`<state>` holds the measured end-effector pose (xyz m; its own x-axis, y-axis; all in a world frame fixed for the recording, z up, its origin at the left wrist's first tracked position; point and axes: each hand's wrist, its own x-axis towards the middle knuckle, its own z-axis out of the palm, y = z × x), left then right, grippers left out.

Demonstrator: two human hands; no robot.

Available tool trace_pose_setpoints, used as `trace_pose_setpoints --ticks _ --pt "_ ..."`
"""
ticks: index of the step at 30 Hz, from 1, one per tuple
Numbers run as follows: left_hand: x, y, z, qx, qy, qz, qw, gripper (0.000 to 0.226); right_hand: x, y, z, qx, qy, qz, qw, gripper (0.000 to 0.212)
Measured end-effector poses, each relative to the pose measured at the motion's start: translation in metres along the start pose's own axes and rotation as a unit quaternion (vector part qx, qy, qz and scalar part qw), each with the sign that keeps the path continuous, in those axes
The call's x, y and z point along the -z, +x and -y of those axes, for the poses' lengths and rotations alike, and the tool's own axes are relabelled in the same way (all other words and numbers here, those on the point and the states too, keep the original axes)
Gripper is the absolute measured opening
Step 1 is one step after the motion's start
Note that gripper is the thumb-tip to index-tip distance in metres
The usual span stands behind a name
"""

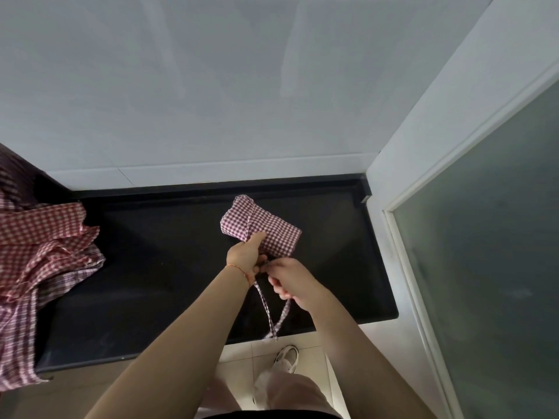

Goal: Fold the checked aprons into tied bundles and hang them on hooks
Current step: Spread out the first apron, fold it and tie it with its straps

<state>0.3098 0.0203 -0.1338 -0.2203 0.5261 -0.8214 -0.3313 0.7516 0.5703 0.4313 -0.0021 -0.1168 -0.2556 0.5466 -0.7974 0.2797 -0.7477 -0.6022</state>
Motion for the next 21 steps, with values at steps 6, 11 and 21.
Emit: trace_pose_setpoints --ticks 6,11,21 --pt "0.022 0.014 0.008 -0.027 0.143 0.017 0.989 0.024 0.029 -0.012 0.048 0.122 -0.28 -0.052 0.951 0.02" --pt "0.032 0.016 0.001 -0.008 0.196 0.095 0.976 0.022 0.036 0.019 0.049 0.148 -0.341 -0.123 0.92 0.026" --pt "0.055 0.007 -0.006 -0.02 0.116 0.231 0.966 0.03 0.04 0.018 0.026 -0.055 0.006 -0.002 0.998 0.049"
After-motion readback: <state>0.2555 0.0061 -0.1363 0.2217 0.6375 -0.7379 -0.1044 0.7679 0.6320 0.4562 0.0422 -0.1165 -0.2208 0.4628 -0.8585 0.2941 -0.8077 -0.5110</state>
